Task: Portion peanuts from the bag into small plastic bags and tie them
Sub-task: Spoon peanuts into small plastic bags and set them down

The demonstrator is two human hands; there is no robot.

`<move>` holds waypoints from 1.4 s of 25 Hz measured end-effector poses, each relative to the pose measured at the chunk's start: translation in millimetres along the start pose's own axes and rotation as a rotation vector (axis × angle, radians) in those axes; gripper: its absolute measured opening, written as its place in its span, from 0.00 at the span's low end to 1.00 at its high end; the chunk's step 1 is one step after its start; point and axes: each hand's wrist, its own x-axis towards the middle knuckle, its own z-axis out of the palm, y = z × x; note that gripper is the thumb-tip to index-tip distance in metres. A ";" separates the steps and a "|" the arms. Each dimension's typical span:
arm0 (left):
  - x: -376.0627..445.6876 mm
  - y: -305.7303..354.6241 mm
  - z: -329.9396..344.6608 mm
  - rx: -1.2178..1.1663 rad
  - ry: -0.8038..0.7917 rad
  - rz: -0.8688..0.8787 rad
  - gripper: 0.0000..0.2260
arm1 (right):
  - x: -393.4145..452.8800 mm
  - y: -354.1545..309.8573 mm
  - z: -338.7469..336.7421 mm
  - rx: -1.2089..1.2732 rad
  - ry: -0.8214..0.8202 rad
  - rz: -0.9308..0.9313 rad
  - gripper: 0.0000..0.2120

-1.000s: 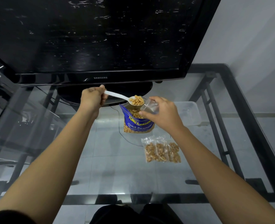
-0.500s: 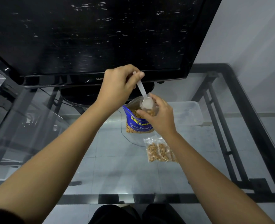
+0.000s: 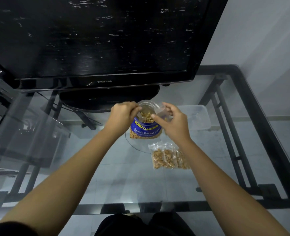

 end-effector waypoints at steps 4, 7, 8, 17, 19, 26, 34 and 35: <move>10.0 4.2 -0.9 -0.058 0.131 -0.186 0.12 | 0.2 4.0 -1.1 -0.024 -0.033 0.012 0.30; 15.2 9.1 -2.0 -0.016 0.094 -0.145 0.12 | 0.8 3.2 -4.2 -0.030 -0.043 0.019 0.30; 14.7 10.0 0.7 -0.022 0.053 -0.162 0.12 | 0.6 2.9 -5.3 -0.027 -0.044 0.023 0.29; 5.7 -6.3 11.8 -0.359 0.184 -0.617 0.13 | -2.0 2.3 -12.0 -0.024 -0.077 0.072 0.29; 1.9 -0.8 12.2 -0.341 0.188 -0.585 0.12 | -1.8 2.5 -11.9 -0.034 -0.084 0.081 0.29; 2.3 8.5 14.9 -0.462 0.219 -0.647 0.11 | 0.4 3.5 -11.2 -0.012 -0.105 0.102 0.29; 7.6 -0.9 12.1 -0.848 0.264 -0.896 0.10 | 1.8 -0.4 -19.5 0.114 -0.066 0.128 0.26; 7.8 -6.9 9.6 -0.859 0.272 -0.912 0.09 | 2.4 -1.4 -20.9 0.090 -0.053 0.114 0.26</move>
